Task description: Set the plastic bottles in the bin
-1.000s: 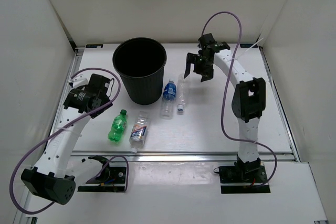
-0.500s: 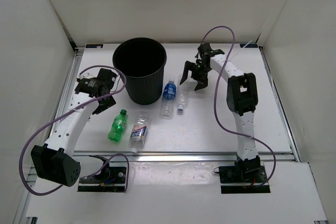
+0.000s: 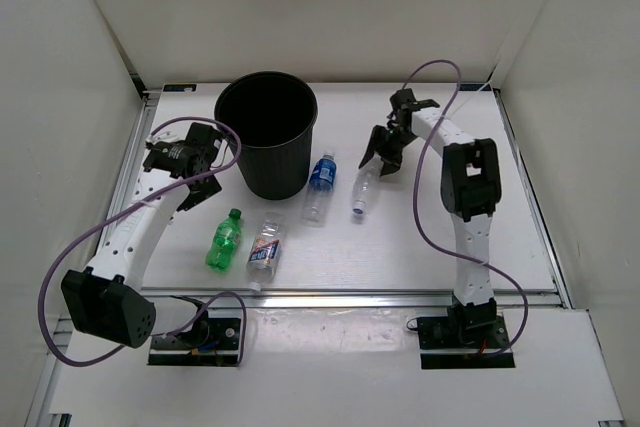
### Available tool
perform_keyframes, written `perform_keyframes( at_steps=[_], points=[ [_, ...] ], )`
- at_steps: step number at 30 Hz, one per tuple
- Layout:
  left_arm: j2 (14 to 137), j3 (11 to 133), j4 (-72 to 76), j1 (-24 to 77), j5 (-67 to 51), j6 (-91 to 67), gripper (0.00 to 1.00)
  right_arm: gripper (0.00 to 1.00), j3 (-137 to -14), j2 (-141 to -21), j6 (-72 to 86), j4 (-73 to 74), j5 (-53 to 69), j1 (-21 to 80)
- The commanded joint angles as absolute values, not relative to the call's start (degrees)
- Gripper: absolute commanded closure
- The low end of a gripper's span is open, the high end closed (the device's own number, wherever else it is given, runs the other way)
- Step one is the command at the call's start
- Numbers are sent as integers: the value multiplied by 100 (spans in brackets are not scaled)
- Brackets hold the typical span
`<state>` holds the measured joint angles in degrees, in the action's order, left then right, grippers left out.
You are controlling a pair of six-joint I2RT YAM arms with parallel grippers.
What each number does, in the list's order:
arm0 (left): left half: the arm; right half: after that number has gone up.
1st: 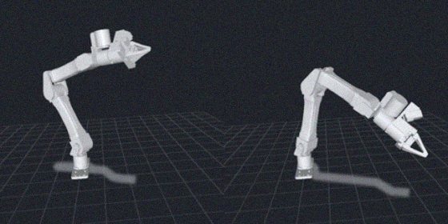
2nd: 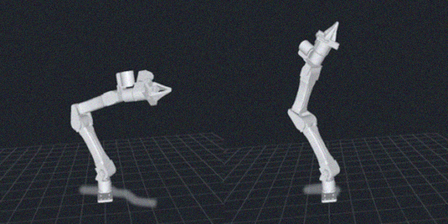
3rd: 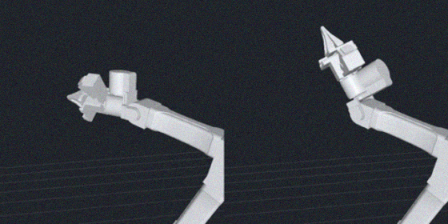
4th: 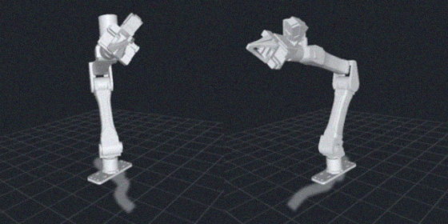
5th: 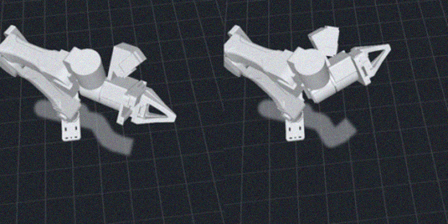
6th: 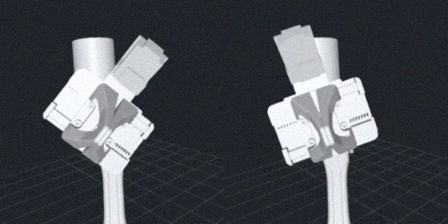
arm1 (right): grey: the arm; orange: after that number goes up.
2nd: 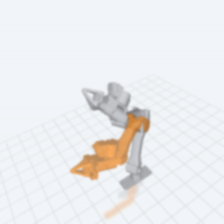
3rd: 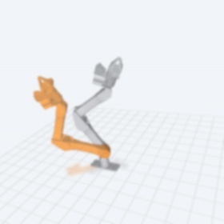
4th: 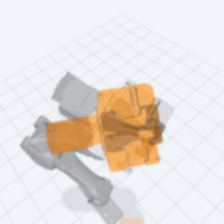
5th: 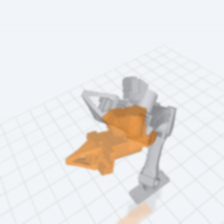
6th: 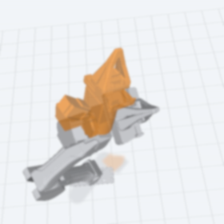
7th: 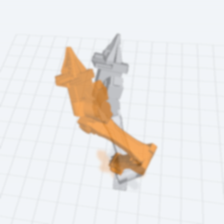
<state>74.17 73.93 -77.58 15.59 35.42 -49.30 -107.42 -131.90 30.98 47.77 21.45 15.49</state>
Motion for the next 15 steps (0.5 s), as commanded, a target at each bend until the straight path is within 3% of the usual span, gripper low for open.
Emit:
perform_keyframes(
  at_steps=[1,8,15],
  points=[
    [7304,7611,-8104,1538,3691,-5062,0,57,-10670,-11957,3234,4913,1688,1248],
    [7022,7681,-8165,1371,3762,-5186,0,63,-12267,-10837,3586,4292,1872,1326],
    [7075,7813,-8165,1449,3551,-5124,0,63,-14085,-11503,3822,3095,959,2546]
  ],
)
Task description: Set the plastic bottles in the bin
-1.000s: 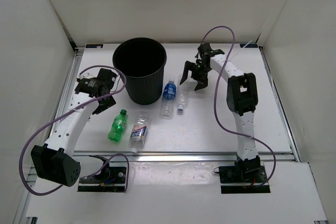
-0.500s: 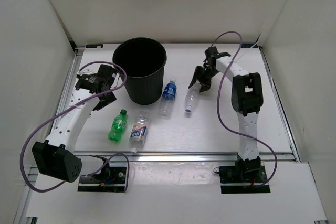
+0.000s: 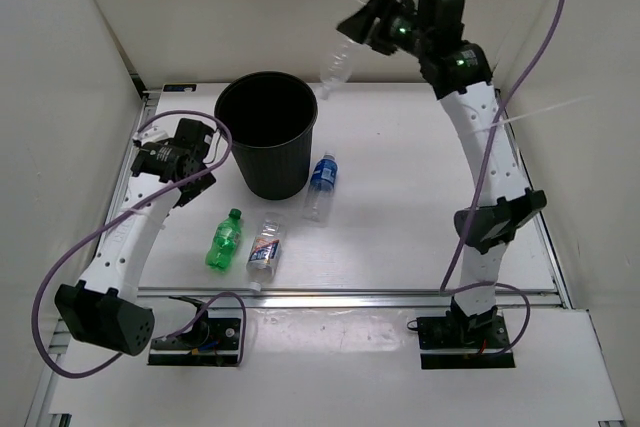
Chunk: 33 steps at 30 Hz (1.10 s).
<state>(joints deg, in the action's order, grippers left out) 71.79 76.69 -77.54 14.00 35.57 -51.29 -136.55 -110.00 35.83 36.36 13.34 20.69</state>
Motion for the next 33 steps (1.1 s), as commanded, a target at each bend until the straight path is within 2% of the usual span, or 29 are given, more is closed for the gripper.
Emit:
perform_keyframes(
  at_steps=[1,5,7,8,9,10,14,16,19,20,23,27,33],
  points=[
    [7075,7813,-8165,1502,3551,-5124,0,63,-14211,-11609,3823,2937,871,2671],
    [6786,7515,-8165,1503,3498,-5072,0,48,-14282,-11987,3526,1884,431,3574],
    [6619,7401,-8165,1503,3498,-5071,0,36,-14596,-12189,3454,1881,431,3813],
    [6566,7322,-8165,1503,3568,-5071,0,29,-14686,-12260,3454,2168,500,3814],
    [6513,7321,-8165,1503,3568,-5071,0,16,-14687,-12182,3515,2319,501,3814],
    [6417,7321,-8165,1503,3568,-5071,0,0,-14573,-12034,3516,2442,501,3814],
    [6162,7120,-8165,1503,3568,-5071,0,0,-13065,-10368,3261,2646,-341,3517],
    [6056,7005,-8165,1503,3568,-5211,0,0,-11799,-9855,3742,2733,-300,2982],
    [5889,6768,-8165,1503,3568,-5273,0,0,-9744,-9037,4366,2515,838,2068],
    [5836,6698,-8113,1503,3568,-5273,0,0,-9242,-8974,4438,2348,1905,1874],
    [5775,6636,-8112,1503,3568,-5273,0,0,-7950,-9043,4491,1829,2845,1661],
    [5774,6452,-8060,1503,3568,-5221,0,0,-7611,-9579,4228,1696,3287,1924],
    [5774,6337,-8060,1503,3507,-5106,0,0,-8041,-10756,4430,1635,3560,2127]
  ],
)
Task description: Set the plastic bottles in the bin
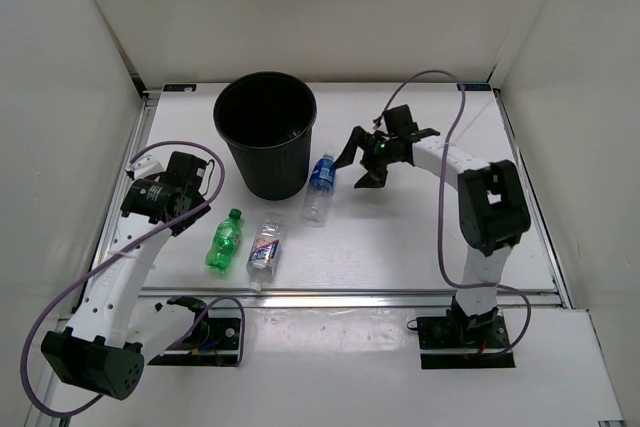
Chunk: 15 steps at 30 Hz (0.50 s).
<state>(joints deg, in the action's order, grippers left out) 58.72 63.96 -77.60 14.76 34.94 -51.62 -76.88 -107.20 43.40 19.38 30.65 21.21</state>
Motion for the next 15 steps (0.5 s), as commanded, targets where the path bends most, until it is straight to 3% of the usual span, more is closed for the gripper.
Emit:
perform_keyframes(
  at_steps=[1,15],
  points=[
    [5774,6337,-8060,1503,3507,-5106,0,0,-8138,-11010,4430,1635,3560,2179],
    [5774,6231,-8112,1503,3630,-4993,0,0,-9448,-12760,4359,2127,3867,2399]
  ],
)
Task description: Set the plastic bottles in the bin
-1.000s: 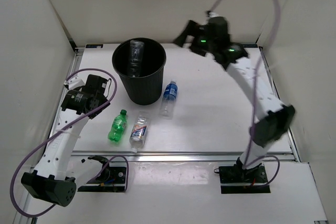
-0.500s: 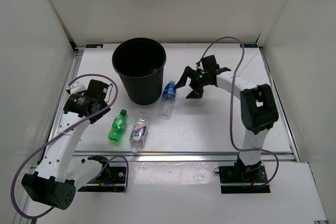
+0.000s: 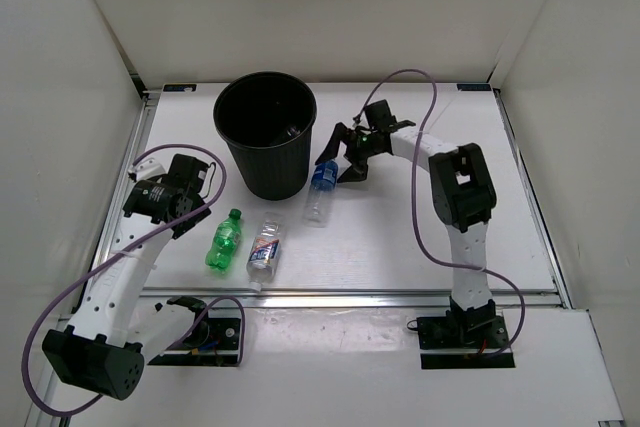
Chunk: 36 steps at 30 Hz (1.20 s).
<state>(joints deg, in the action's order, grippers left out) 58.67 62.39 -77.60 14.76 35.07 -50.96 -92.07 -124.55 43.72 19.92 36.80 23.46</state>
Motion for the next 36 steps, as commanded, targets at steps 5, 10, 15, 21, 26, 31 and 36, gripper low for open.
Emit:
perform_keyframes(
  at_steps=[5,10,15,21,26,31,36],
  points=[
    [5774,6284,-8174,1503,3577,-4992,0,0,-9711,-13323,4236,2443,3973,2452],
    [5774,6284,-8174,1503,3516,-5054,0,37,-9503,-13360,3981,2960,4087,2304],
    [5827,6152,-8174,1503,3349,-5343,0,66,-8579,-12026,3613,3206,3605,1847],
    [5670,5855,-8034,1503,3234,-5625,0,68,-9086,-9881,3760,3524,2954,1477],
    [5318,5485,-7516,1503,2988,-5625,0,68,-11702,-9834,3745,3524,2428,1957],
    [5080,5423,-7155,1503,2769,-5371,0,60,-14315,-11310,3376,3069,1662,2793],
    [5027,5239,-6172,1450,1716,-3898,0,0,-14255,-12048,3112,2537,1090,3568]
  ],
)
